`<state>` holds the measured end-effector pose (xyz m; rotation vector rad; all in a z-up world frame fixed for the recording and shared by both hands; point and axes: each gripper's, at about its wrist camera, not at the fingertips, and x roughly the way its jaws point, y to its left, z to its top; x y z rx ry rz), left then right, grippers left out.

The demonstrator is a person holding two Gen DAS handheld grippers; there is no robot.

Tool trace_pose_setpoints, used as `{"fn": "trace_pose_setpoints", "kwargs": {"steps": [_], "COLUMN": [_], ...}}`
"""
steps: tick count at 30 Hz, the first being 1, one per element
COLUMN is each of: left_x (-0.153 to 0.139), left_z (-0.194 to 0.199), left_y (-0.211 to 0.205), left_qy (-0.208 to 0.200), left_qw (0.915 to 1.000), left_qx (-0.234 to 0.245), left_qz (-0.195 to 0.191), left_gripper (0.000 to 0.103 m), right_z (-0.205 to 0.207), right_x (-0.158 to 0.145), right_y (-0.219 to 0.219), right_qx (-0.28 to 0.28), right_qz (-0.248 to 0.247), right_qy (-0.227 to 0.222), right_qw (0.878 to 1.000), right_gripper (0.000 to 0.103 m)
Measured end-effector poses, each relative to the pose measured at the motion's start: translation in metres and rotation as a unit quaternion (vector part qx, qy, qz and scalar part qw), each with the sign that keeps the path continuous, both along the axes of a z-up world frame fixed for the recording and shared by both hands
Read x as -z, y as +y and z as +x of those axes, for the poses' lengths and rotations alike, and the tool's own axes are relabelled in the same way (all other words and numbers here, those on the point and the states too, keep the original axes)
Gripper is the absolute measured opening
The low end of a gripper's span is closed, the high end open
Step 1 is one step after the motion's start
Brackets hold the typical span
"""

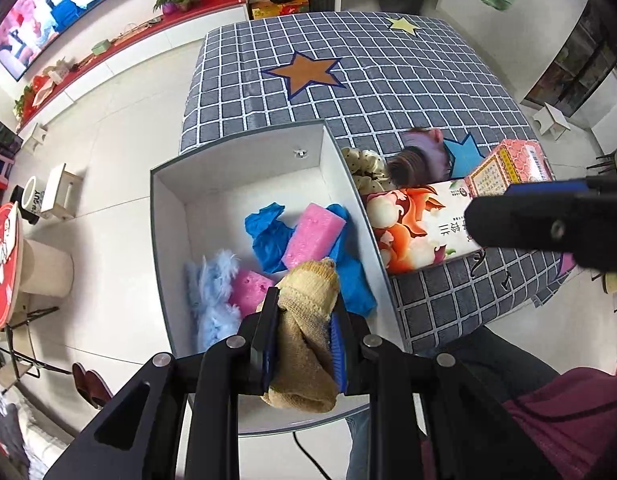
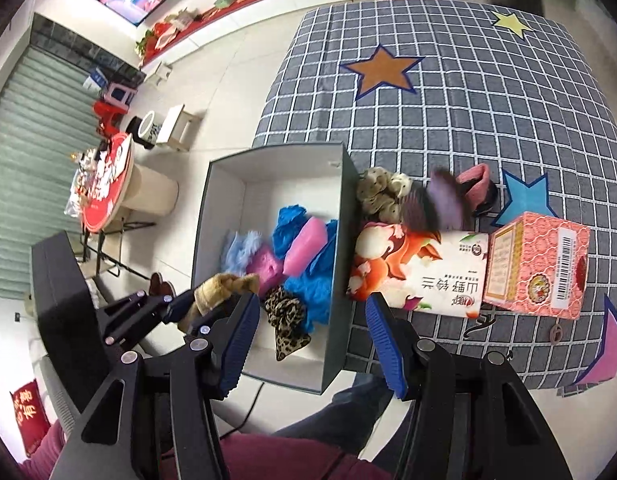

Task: Organize soft objects

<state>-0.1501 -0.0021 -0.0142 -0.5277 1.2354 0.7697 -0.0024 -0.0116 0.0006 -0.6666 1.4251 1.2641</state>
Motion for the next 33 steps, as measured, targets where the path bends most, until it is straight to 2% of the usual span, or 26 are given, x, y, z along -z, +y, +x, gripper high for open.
{"fn": "trace_pose_setpoints", "kwargs": {"steps": [25, 33], "left_x": [-0.003, -0.001], "left_z": [-0.016, -0.023], "left_y": [-0.003, 0.001], "left_qy": [0.004, 0.001], "left_qw": [0.9997, 0.9998], "left_qx": [0.008, -0.006], "left_qz": [0.024, 0.019], "left_gripper": [0.025, 0.025], "right_z": [-0.028, -0.033], "right_x": [0.006, 0.010], "right_y": [0.012, 0.015], "right_qx": [-0.016, -0.024], "right_qz": [-0.018, -0.024], "right_qy": [-0.014, -0.011], "right_qw": [1.000, 0.999], "right_gripper": [0.058, 0.058]}}
